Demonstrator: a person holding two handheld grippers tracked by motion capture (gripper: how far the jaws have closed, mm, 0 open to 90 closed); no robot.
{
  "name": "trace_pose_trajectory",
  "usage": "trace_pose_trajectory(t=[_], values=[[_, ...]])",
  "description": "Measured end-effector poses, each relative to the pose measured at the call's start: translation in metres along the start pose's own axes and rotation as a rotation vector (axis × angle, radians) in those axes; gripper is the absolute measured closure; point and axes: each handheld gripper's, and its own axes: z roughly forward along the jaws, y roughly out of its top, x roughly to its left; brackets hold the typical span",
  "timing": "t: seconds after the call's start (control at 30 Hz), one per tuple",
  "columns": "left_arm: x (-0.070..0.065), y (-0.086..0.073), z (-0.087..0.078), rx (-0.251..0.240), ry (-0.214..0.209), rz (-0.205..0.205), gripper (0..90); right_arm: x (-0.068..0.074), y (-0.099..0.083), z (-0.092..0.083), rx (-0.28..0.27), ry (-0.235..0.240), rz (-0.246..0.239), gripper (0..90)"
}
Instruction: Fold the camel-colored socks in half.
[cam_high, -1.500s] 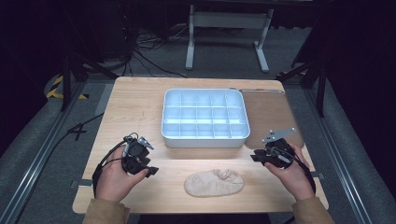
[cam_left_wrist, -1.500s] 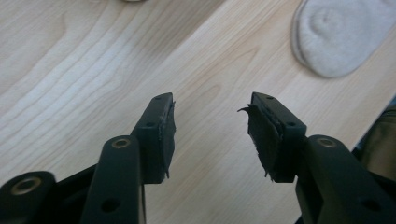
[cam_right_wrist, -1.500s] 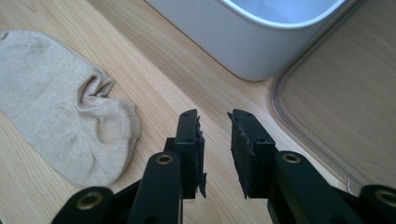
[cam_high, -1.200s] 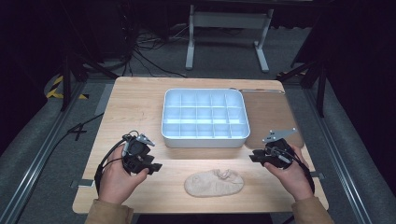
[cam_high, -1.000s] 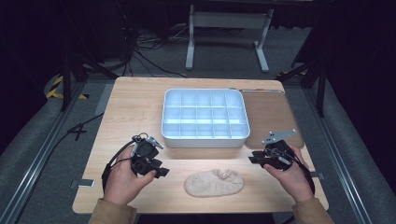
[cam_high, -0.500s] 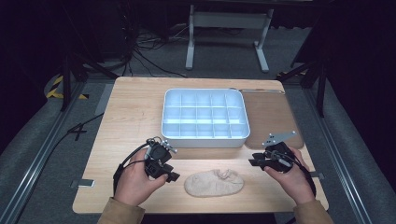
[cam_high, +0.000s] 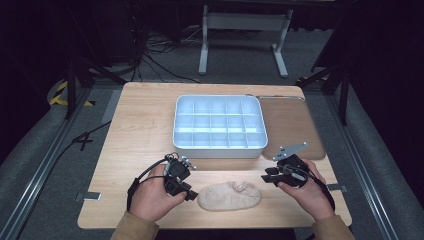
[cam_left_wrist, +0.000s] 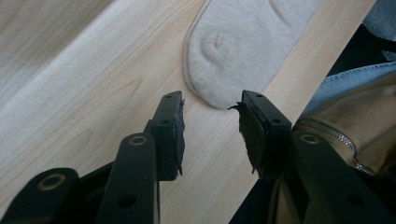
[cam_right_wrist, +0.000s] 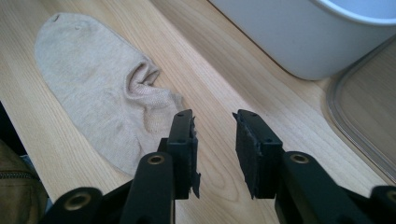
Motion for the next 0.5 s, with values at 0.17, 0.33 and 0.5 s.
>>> trace_pose_trajectory(t=[0.17,0.33,0.5], values=[[0.002,0.0,0.009,-0.005,0.002,-0.022,60.6,0.001,0.0,0.005,0.012,0.005,-0.007,65.5],[0.004,0.002,0.021,-0.015,-0.002,-0.033,60.8,0.003,0.001,0.008,0.02,0.006,-0.015,64.9],[0.001,0.005,0.034,0.002,0.002,-0.03,60.0,0.005,0.001,0.011,0.031,0.007,-0.017,63.9]])
